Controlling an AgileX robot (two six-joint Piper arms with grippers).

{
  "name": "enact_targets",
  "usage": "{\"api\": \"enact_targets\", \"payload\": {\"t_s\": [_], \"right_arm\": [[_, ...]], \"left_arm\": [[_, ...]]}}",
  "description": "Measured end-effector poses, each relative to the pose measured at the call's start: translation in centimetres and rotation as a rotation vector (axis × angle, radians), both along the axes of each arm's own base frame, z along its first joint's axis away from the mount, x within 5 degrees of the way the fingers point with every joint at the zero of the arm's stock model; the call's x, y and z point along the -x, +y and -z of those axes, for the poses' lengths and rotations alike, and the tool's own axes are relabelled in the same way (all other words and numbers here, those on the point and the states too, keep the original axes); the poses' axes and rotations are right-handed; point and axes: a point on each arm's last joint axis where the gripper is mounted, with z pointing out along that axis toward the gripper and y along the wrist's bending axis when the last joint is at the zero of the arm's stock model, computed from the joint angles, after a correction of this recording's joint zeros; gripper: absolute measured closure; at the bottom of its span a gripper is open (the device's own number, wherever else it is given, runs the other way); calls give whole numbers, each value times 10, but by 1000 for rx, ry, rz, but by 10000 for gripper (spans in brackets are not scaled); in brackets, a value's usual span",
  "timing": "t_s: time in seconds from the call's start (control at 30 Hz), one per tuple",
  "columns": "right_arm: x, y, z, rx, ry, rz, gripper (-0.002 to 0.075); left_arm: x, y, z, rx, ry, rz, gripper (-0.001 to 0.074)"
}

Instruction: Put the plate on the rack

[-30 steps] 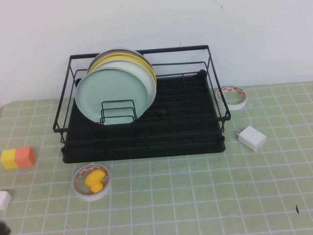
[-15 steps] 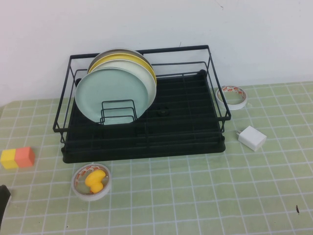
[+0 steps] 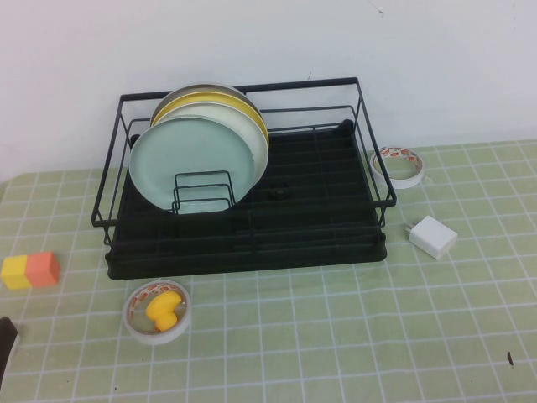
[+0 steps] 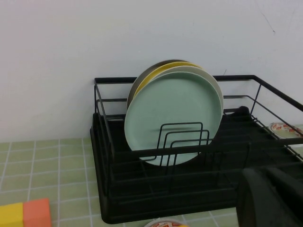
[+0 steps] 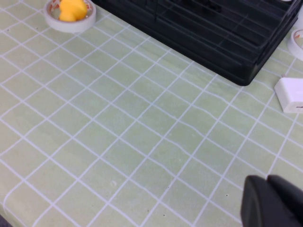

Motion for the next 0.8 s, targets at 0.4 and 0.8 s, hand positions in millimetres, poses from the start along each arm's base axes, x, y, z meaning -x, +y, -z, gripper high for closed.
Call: {"api": "enact_targets", "payload": {"t_s": [0.4, 0.8], "right_arm": [[0, 0, 0, -1, 2, -1, 728], [1, 1, 1, -7, 13, -7, 728]], "left_arm": [[40, 5, -19, 16, -299, -24, 736], [41, 8, -19, 10, -311, -61, 736]]}}
